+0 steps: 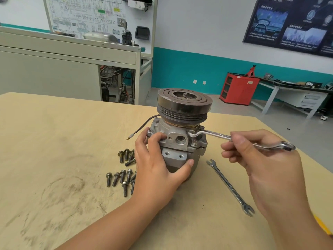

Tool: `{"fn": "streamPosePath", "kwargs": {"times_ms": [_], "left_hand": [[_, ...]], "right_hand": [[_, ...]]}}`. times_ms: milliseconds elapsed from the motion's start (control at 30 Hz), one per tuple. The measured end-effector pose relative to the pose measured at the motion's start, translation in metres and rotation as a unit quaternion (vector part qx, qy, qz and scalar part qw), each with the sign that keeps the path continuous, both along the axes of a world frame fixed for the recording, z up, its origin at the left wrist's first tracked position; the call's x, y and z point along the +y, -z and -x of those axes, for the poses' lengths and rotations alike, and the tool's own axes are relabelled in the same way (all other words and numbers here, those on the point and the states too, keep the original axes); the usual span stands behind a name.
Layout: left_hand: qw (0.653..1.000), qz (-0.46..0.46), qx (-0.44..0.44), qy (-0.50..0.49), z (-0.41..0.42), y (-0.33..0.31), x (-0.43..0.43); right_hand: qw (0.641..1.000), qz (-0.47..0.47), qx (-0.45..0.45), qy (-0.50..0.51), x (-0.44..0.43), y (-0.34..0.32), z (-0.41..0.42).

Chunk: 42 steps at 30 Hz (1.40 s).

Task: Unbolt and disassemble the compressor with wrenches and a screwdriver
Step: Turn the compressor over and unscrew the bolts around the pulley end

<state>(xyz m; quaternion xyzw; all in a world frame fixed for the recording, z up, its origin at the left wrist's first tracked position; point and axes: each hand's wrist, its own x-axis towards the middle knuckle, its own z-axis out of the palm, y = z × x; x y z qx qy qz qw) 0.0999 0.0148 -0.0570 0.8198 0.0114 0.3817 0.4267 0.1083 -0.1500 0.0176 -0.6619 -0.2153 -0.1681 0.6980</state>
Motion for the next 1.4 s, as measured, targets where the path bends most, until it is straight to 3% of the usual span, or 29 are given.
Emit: {"fn": "streamPosePath", "kwargs": {"times_ms": [100,233,500,567,700,800,900,1133,1400], "left_hand": [[1.000,-0.001,0.004,-0.002,0.000,-0.001,0.000],[1.000,0.001,0.008,0.000,0.001,-0.001,0.000],[1.000,-0.001,0.016,0.003,0.001,-0.001,0.002],[1.000,-0.002,0.015,0.001,0.001,-0.001,0.001],[1.000,0.000,0.010,0.000,0.001,0.000,0.001],[1.000,0.008,0.011,0.005,0.001,0.000,0.000],[1.000,0.008,0.011,0.007,0.001,0.000,0.000],[1.000,0.000,0.014,0.009,0.002,0.000,0.000],[1.000,0.003,0.016,-0.001,0.000,0.001,0.001]], "right_hand": [[0.993,0.029,-0.088,0.074,0.004,0.008,0.014],[0.978,0.079,-0.139,0.131,0.007,0.019,0.020],[0.935,0.185,-0.261,0.154,0.013,0.031,0.029],[0.951,0.168,-0.217,0.145,0.013,0.030,0.031],[0.996,0.036,-0.020,0.079,0.009,0.016,0.019],[0.990,-0.055,0.132,0.011,-0.002,0.010,-0.010],[0.970,-0.093,0.223,-0.015,-0.001,0.012,-0.038],[0.975,-0.049,0.218,0.005,0.031,0.005,-0.081],[0.963,-0.082,0.253,-0.039,0.040,-0.002,-0.096]]}}
